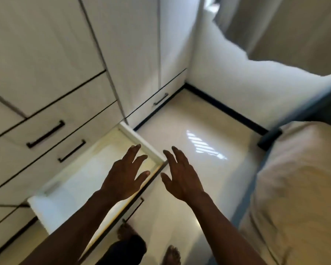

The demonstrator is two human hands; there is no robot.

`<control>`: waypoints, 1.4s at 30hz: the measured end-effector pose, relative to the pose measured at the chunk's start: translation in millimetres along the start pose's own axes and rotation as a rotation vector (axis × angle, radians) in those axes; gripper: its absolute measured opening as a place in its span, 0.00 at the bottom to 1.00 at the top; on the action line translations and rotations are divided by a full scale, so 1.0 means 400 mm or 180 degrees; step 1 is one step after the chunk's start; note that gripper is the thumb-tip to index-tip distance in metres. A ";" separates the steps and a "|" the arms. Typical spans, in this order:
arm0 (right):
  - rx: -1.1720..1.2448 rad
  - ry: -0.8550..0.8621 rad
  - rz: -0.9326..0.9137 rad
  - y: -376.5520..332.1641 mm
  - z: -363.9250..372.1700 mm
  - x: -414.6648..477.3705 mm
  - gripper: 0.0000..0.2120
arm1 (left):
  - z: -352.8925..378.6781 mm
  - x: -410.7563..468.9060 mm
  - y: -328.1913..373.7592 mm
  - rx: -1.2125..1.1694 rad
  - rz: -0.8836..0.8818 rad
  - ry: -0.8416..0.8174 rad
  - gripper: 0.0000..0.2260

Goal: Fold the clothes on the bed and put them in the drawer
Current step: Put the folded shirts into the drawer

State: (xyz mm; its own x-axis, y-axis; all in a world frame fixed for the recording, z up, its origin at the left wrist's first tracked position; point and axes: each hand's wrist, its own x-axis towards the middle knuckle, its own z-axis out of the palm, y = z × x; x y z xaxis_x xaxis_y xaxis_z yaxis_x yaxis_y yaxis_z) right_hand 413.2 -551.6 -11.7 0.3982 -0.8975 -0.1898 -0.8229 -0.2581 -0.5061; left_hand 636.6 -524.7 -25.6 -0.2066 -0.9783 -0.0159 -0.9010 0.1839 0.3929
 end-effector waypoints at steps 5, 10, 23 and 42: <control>0.0255 0.1006 0.0422 0.110 -0.300 -0.164 0.32 | -0.122 0.245 0.289 0.0044 0.1050 -0.0155 0.29; 0.0288 0.1496 0.1371 0.294 -0.496 -0.259 0.31 | -0.183 0.522 0.531 0.0034 0.1642 -0.0418 0.32; 0.1638 0.2585 0.3912 0.656 -0.554 -0.710 0.26 | 0.069 0.822 1.296 -0.0116 0.3190 -0.1499 0.22; 0.4899 0.4731 0.5833 1.167 -0.239 -1.138 0.17 | 1.003 0.685 2.001 0.0694 0.4517 -0.2280 0.38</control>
State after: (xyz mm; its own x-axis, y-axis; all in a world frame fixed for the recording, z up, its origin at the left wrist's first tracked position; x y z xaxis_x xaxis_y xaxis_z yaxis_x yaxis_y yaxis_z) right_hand -191.0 -297.8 -81.0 -0.5663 0.3178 -0.7605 0.8163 0.0885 -0.5708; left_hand -294.2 -607.1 -84.4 -0.9545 0.2196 -0.2015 0.1440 0.9318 0.3332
